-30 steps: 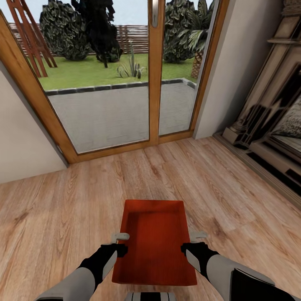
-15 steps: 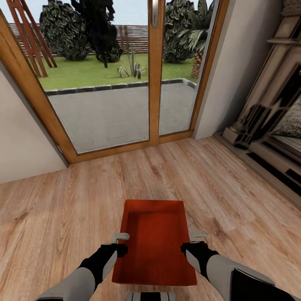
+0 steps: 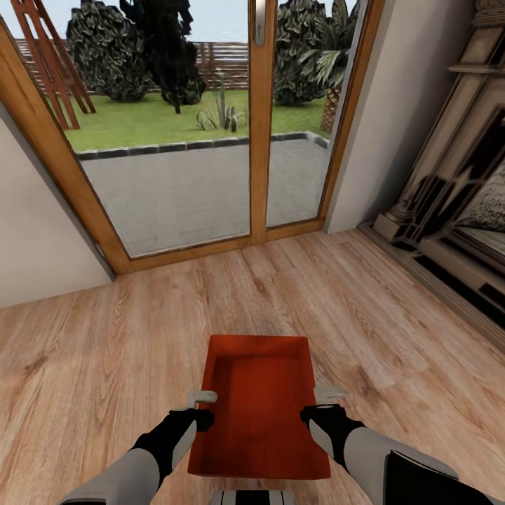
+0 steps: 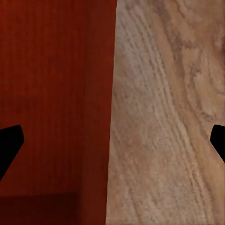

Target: Move the two storage containers from the living room to the garage. In the garage, place one container on the floor and stack the other container on top of it (either order is fine).

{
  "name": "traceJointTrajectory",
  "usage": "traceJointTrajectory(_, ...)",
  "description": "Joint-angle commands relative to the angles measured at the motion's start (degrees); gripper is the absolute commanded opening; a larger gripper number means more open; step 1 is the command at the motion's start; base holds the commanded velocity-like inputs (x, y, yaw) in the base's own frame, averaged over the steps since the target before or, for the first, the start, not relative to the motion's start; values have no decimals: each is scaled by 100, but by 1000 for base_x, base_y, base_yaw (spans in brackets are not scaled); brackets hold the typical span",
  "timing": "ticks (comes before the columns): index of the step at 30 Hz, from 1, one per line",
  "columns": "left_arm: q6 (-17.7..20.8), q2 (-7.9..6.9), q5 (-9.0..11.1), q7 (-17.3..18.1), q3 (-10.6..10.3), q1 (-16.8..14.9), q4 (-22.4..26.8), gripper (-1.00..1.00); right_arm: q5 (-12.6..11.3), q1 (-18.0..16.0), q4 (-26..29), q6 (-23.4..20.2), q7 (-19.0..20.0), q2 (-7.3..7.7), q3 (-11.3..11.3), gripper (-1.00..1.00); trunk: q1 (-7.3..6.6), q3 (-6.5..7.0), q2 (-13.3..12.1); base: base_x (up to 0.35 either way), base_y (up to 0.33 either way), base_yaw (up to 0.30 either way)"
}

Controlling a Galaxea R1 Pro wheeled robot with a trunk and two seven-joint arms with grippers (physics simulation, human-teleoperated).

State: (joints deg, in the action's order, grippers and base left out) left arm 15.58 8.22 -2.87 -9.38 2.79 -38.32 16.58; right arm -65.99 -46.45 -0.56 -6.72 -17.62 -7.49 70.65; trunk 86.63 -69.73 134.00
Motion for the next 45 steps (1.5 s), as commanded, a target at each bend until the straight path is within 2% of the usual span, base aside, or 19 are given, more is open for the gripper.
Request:
traceJointTrajectory(1, 33, 4, -29, -7, 29, 0, 11, 100, -25, -4, -6, -25, -13, -11, 47, 100, -1, -4, 2, 0, 0, 0)
traceJointTrajectory(24, 21, 8, -29, -11, 29, 0, 11, 100, -36, -4, -6, -16, -13, -77, 38, 100, -1, -4, 2, 0, 0, 0)
traceJointTrajectory(45, 24, 7, -29, -11, 29, 0, 11, 100, -36, -4, -6, -14, -13, -78, 37, 100, 460, -381, 844, 0, 0, 0)
